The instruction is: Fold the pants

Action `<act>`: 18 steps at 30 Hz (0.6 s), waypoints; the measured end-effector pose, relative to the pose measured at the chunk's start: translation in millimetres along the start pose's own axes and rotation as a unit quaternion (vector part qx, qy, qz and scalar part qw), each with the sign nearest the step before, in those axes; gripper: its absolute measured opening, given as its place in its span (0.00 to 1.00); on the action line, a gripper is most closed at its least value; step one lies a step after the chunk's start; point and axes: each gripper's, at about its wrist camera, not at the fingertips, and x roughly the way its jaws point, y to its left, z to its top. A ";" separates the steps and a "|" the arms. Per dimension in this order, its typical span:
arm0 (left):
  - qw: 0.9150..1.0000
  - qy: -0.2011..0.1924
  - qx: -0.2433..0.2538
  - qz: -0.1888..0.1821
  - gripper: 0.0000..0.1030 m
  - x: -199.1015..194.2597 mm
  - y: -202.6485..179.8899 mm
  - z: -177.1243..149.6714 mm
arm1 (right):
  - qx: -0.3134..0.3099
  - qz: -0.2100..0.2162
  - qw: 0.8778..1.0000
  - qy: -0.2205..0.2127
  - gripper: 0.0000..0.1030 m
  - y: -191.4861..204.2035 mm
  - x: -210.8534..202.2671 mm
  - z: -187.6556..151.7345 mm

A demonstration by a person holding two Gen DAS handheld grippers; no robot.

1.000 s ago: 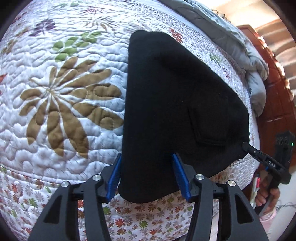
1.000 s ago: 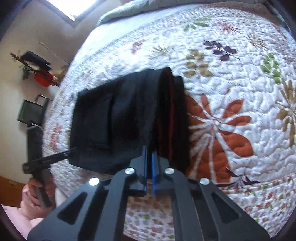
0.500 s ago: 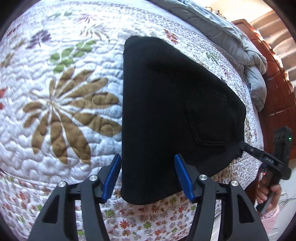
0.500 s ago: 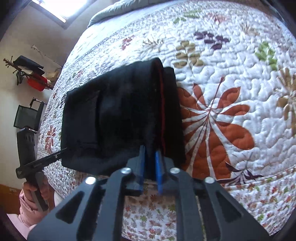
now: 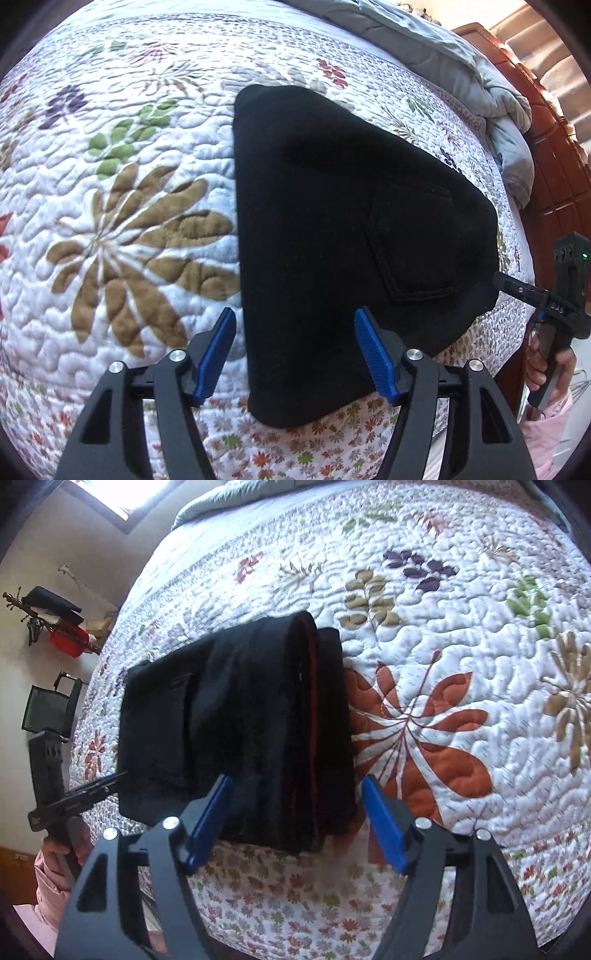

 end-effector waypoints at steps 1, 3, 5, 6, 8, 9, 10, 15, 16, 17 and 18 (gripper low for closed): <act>1.000 0.002 0.002 0.000 0.65 2.0 -1.6 2.2 | 0.003 0.000 1.000 0.005 0.73 -2.4 4.6 2.8; 1.000 0.006 0.007 -0.004 0.66 7.7 -4.1 7.8 | 0.006 0.001 1.000 0.014 0.73 -6.8 12.3 6.9; 1.000 0.011 0.009 -0.007 0.67 12.9 -6.1 11.6 | 0.008 0.007 1.000 0.024 0.74 -10.4 19.9 9.2; 1.000 0.012 0.009 -0.009 0.67 14.4 -6.6 12.8 | 0.008 0.008 1.000 0.029 0.74 -11.6 23.1 9.6; 1.000 0.013 0.008 -0.015 0.67 15.8 -5.9 13.8 | 0.003 0.010 0.999 0.041 0.74 -11.9 29.9 8.7; 1.000 0.012 0.010 -0.018 0.67 15.8 -6.0 13.7 | 0.000 0.012 0.999 0.042 0.75 -11.4 31.4 7.8; 1.000 0.012 0.012 -0.018 0.67 16.3 -5.7 13.2 | -0.001 0.014 0.999 0.042 0.75 -11.5 32.9 6.9; 1.000 0.011 0.001 -0.025 0.62 12.8 -9.9 13.1 | 0.005 0.040 0.998 0.042 0.64 -12.6 37.3 5.5; 0.999 0.008 0.004 -0.031 0.62 10.4 -12.3 13.1 | 0.004 0.041 0.998 0.041 0.64 -11.8 37.1 4.8; 0.999 0.007 0.011 -0.031 0.62 8.9 -15.2 13.2 | 0.001 0.037 0.998 0.041 0.64 -11.4 38.2 4.4; 0.999 0.010 0.016 -0.025 0.62 11.1 -16.3 13.4 | 0.003 0.039 0.998 0.042 0.64 -12.2 39.5 5.0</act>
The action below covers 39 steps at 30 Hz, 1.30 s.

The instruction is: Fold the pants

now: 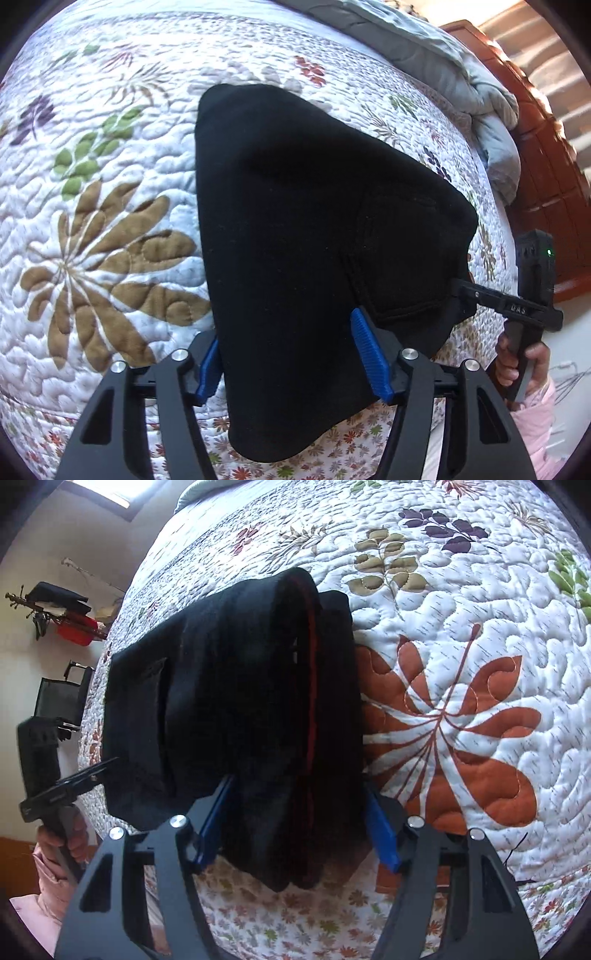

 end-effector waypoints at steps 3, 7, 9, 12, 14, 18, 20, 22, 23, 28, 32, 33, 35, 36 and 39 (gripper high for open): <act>1.000 0.010 -0.003 -0.003 0.63 11.6 6.5 1.2 | 0.017 0.021 1.000 0.002 0.65 -6.8 5.7 1.9; 0.998 0.008 -0.048 -0.047 0.56 13.5 19.5 -0.9 | 0.001 0.010 1.000 -0.001 0.56 -1.7 1.8 0.2; 0.998 -0.001 -0.044 -0.048 0.48 8.2 16.9 -2.9 | -0.001 0.010 1.000 -0.007 0.51 0.1 -1.6 -2.6; 0.996 -0.011 -0.053 -0.064 0.35 0.4 19.9 -5.1 | 0.005 0.018 1.000 -0.020 0.43 -0.3 -8.1 -7.1; 0.995 -0.014 -0.061 -0.074 0.31 -2.4 26.2 -5.1 | 0.013 0.034 0.999 -0.029 0.38 -3.0 -13.1 -9.5; 0.994 -0.031 -0.067 -0.082 0.29 -11.3 22.6 -7.0 | 0.032 0.070 0.996 -0.042 0.32 -9.1 -25.3 -12.3; 0.993 -0.044 -0.069 -0.088 0.29 -19.0 22.1 -4.9 | 0.022 0.070 0.996 -0.048 0.31 -3.0 -33.9 -11.9; 0.992 -0.057 -0.067 -0.094 0.28 -28.8 24.8 -2.6 | 0.010 0.064 0.997 -0.052 0.30 4.9 -40.4 -9.7; 0.991 -0.065 -0.063 -0.094 0.28 -34.6 24.5 -0.6 | 0.002 0.062 0.996 -0.057 0.30 10.8 -45.8 -6.5; 0.991 -0.090 -0.051 -0.090 0.28 -51.3 23.5 27.6 | -0.030 0.050 0.995 -0.080 0.30 34.5 -64.7 25.0; 0.989 -0.117 -0.044 -0.082 0.28 -58.9 22.2 57.2 | -0.046 0.047 0.993 -0.095 0.30 43.2 -69.8 58.1; 0.988 -0.124 -0.041 -0.080 0.28 -60.4 22.0 66.3 | -0.051 0.043 0.993 -0.100 0.30 47.4 -71.2 71.3; 0.987 -0.137 -0.034 -0.075 0.28 -63.7 21.3 83.0 | -0.058 0.038 0.991 -0.113 0.30 53.1 -71.3 94.9; 0.987 -0.144 -0.031 -0.072 0.28 -63.9 21.4 91.7 | -0.060 0.037 0.990 -0.118 0.30 54.1 -69.5 101.7; 0.984 -0.162 -0.026 -0.064 0.28 -60.9 24.9 125.0 | -0.060 0.037 0.989 -0.131 0.30 49.8 -63.8 137.8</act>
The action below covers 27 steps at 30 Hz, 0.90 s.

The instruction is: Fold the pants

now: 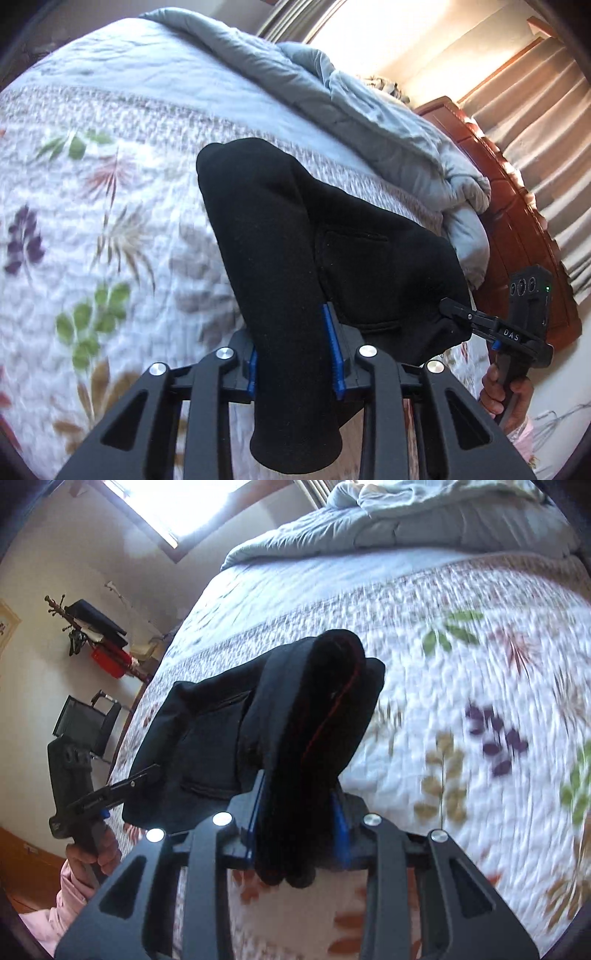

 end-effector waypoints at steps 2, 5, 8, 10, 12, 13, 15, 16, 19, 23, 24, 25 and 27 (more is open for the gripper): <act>1.000 -0.002 0.005 0.006 0.28 11.4 0.6 17.4 | -0.004 -0.003 1.000 -0.002 0.30 -2.9 11.9 19.4; 1.000 0.001 0.006 0.015 0.28 29.5 9.9 32.5 | 0.003 -0.003 1.000 0.006 0.30 -13.7 33.3 37.0; 1.000 0.016 0.007 0.024 0.29 49.5 23.9 36.4 | 0.014 -0.003 1.000 0.023 0.30 -27.5 57.9 44.5; 0.999 0.033 0.004 0.029 0.29 63.7 36.2 33.4 | 0.020 -0.007 0.999 0.037 0.30 -35.8 71.6 41.3; 0.998 0.044 0.006 0.034 0.29 74.0 45.9 26.6 | 0.025 -0.016 0.998 0.048 0.30 -45.7 83.5 36.4; 0.998 0.045 0.009 0.031 0.30 77.2 50.7 22.5 | 0.030 -0.013 0.998 0.052 0.31 -51.0 86.7 34.0; 0.998 0.045 0.015 0.030 0.32 79.8 54.3 15.6 | 0.040 -0.006 0.998 0.057 0.32 -62.9 92.5 28.6; 0.998 0.047 0.018 0.034 0.34 81.7 54.6 12.5 | 0.043 -0.006 0.997 0.060 0.35 -68.2 95.9 25.7; 0.997 0.048 0.028 0.049 0.40 88.5 56.3 1.8 | 0.063 0.001 0.996 0.068 0.42 -81.2 104.8 14.5; 0.998 0.042 0.014 0.052 0.49 91.0 62.0 -3.9 | 0.097 0.029 0.993 0.059 0.45 -95.5 109.4 4.7; 0.998 0.040 0.016 0.055 0.49 89.8 61.8 -5.1 | 0.096 0.029 0.993 0.057 0.47 -93.7 107.8 4.5; 0.997 0.038 0.021 0.064 0.52 88.0 59.7 -5.9 | 0.093 0.027 0.994 0.052 0.52 -90.9 105.5 4.0; 0.995 0.033 0.030 0.089 0.57 80.7 53.2 -7.7 | 0.087 0.018 0.995 0.044 0.64 -85.9 98.9 2.2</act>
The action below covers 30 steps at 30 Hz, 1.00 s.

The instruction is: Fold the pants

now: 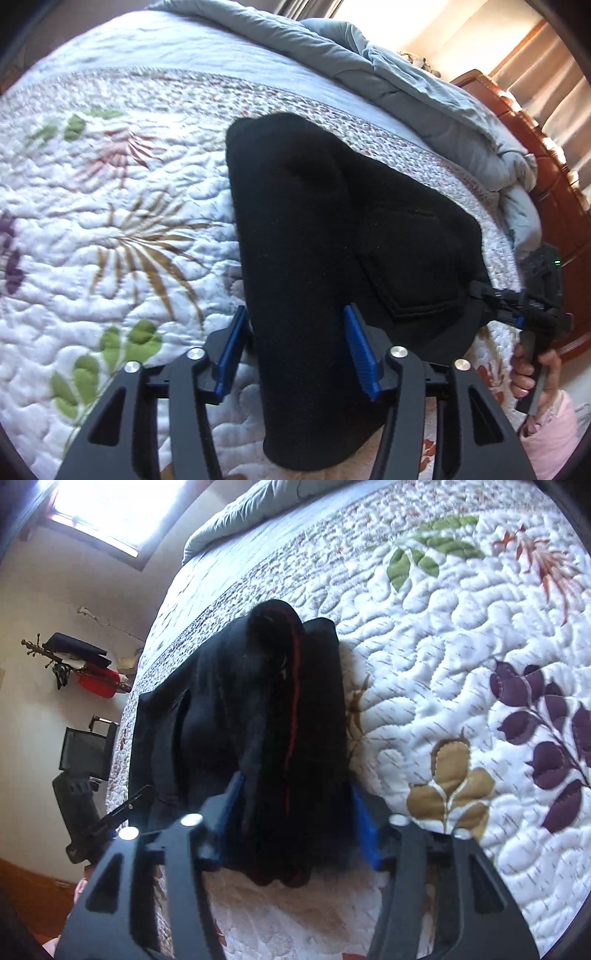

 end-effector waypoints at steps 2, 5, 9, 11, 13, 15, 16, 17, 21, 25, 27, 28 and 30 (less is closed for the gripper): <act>1.000 -0.003 0.006 0.026 0.70 -8.3 -2.2 -3.4 | -0.008 -0.019 1.000 -0.016 0.73 5.2 -12.1 -7.2; 0.998 -0.002 0.003 0.063 0.83 -19.1 -5.3 -18.9 | -0.015 -0.045 0.998 -0.040 0.79 10.8 -31.9 -24.5; 0.995 -0.016 -0.014 0.094 0.93 -33.9 -6.0 -50.0 | -0.026 -0.110 0.993 -0.041 0.81 11.6 -41.5 -55.5; 0.994 -0.014 -0.019 0.105 0.97 -34.9 -5.3 -61.0 | -0.036 -0.154 0.986 -0.043 0.87 15.7 -43.8 -78.1; 0.991 0.013 -0.013 0.133 0.96 -30.9 -7.5 -76.4 | -0.039 -0.175 0.983 -0.044 0.88 16.1 -44.9 -98.7; 0.988 0.027 -0.006 0.151 0.96 -30.3 -8.9 -93.1 | -0.040 -0.196 0.979 -0.041 0.88 20.0 -43.1 -119.2; 0.988 0.029 -0.003 0.153 0.96 -31.5 -10.3 -101.0 | -0.041 -0.206 0.977 -0.042 0.89 23.1 -42.0 -129.4; 0.987 0.029 0.000 0.156 0.96 -32.4 -13.5 -107.6 | -0.044 -0.210 0.976 -0.042 0.89 26.9 -40.0 -138.2; 0.987 0.019 0.004 0.157 0.96 -49.6 -20.9 -126.4 | -0.053 -0.224 0.973 -0.037 0.89 38.8 -36.7 -160.4; 0.986 -0.003 0.001 0.169 0.96 -70.2 -23.7 -128.3 | -0.055 -0.220 0.973 -0.034 0.89 58.4 -38.5 -161.3; 0.985 -0.011 0.009 0.175 0.96 -78.0 -27.8 -122.9 | -0.066 -0.230 0.970 -0.041 0.89 69.7 -44.2 -157.1; 0.984 -0.014 0.012 0.178 0.96 -80.9 -29.5 -120.0 | -0.070 -0.236 0.968 -0.042 0.89 75.1 -48.1 -154.2; 0.982 -0.024 0.021 0.185 0.96 -88.7 -34.6 -113.2 | -0.075 -0.242 0.966 -0.050 0.89 83.5 -55.7 -147.9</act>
